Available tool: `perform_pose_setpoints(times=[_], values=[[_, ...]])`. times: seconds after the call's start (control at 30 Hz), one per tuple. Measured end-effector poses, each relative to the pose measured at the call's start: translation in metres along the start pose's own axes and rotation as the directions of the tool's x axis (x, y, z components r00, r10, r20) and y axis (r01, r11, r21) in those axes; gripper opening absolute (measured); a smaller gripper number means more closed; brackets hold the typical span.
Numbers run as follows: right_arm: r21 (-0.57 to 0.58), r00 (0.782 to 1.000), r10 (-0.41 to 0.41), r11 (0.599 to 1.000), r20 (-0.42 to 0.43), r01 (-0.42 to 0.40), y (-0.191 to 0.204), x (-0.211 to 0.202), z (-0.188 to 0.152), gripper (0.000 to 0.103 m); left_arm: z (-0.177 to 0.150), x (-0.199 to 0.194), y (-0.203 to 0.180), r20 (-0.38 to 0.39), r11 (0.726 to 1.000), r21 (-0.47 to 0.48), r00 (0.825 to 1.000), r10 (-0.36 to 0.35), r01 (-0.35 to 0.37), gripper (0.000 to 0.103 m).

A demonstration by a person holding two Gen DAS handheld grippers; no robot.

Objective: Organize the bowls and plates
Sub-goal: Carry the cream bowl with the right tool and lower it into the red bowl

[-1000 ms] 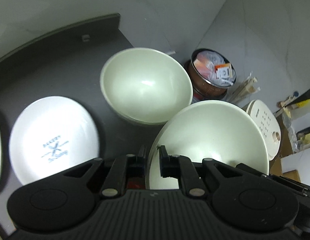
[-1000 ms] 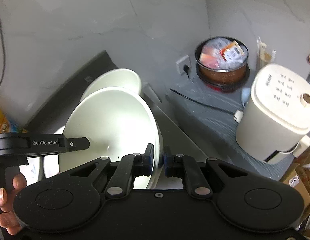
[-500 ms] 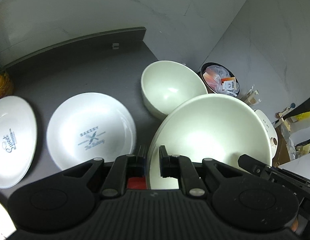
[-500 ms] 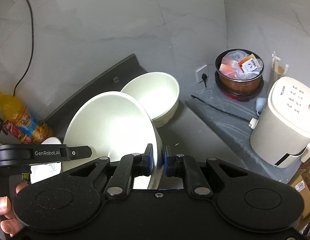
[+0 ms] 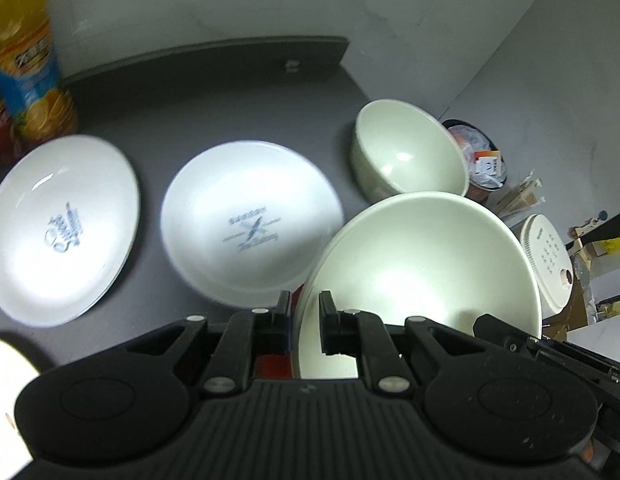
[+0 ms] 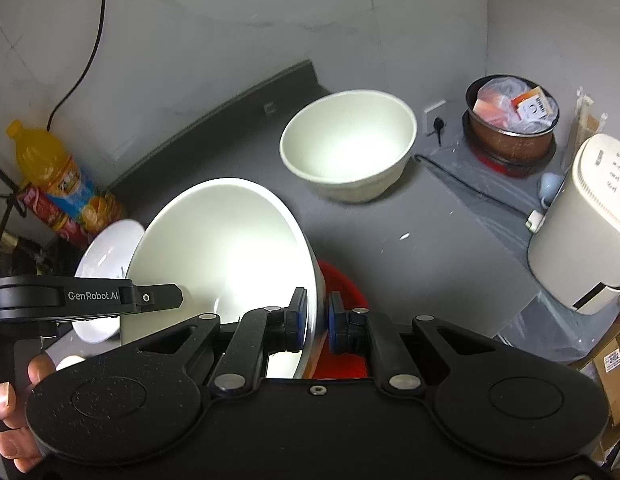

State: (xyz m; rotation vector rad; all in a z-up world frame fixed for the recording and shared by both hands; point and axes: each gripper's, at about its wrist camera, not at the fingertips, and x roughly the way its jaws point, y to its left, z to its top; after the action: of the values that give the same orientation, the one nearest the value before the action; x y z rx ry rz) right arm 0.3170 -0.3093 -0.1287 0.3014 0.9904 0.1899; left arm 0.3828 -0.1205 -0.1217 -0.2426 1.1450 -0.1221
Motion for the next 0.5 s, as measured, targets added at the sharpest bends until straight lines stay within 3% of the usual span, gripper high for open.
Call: perform_pose_setpoints(times=[0.5], values=[[-0.038, 0.997, -0.063, 0.997, -0.051, 0.061, 0.008, 0.014, -0.016, 0.011, -0.021, 0.018, 0.019, -0.076, 1.0, -0.011, 0.997, -0.007, 0.006, 0.011]])
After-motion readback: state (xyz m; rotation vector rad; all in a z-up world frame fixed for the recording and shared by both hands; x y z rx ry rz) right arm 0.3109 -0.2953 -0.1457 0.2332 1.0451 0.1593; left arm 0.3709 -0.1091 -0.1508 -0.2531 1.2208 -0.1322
